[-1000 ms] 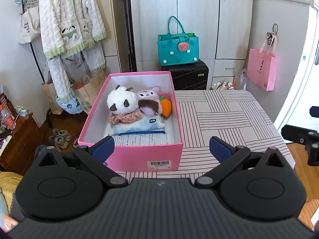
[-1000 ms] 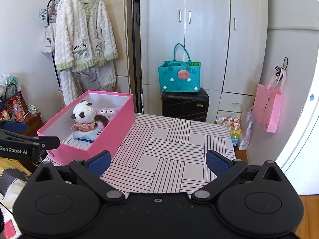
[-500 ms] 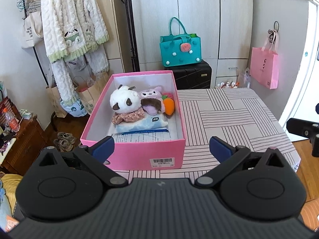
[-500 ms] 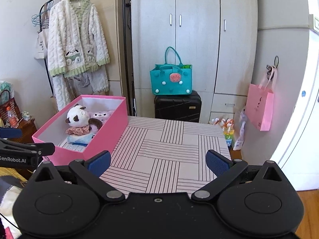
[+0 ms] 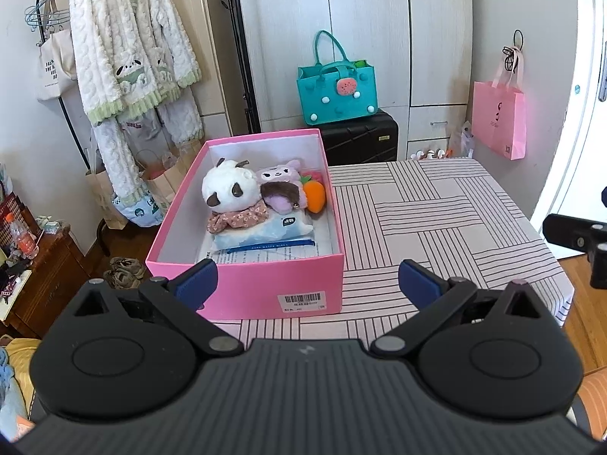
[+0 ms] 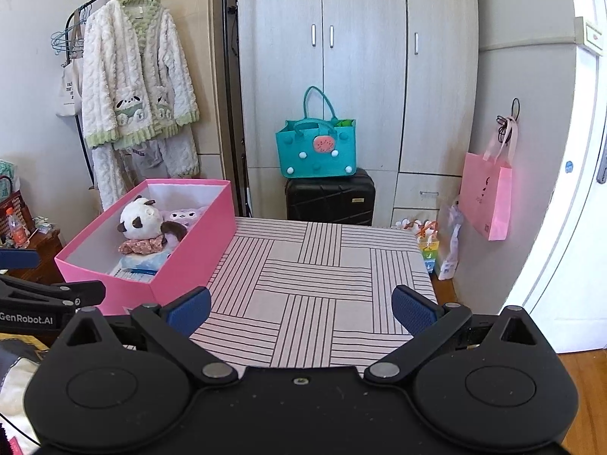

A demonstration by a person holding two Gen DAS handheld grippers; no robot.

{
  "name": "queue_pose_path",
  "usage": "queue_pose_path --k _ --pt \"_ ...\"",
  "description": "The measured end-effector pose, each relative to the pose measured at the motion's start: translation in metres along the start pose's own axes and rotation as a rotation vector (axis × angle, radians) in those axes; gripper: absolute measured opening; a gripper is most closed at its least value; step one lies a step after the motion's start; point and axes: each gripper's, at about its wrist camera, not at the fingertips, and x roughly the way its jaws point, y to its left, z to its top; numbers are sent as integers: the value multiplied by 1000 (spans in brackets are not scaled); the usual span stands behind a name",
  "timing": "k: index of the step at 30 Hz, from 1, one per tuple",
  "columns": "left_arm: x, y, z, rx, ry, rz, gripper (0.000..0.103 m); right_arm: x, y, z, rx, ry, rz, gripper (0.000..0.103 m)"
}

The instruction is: Organize soft objects

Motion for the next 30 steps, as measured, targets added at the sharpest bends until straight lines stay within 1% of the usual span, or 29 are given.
queue_pose_path --k 10,21,30 --pt "0 3 -3 -26 -19 24 103 -8 3 -8 7 -45 17 103" --pt "0 8 -4 -50 -16 2 103 -7 5 -10 -2 -38 -14 103" --pt "-1 3 -5 -29 -29 12 103 -7 5 -11 -2 -39 -20 103"
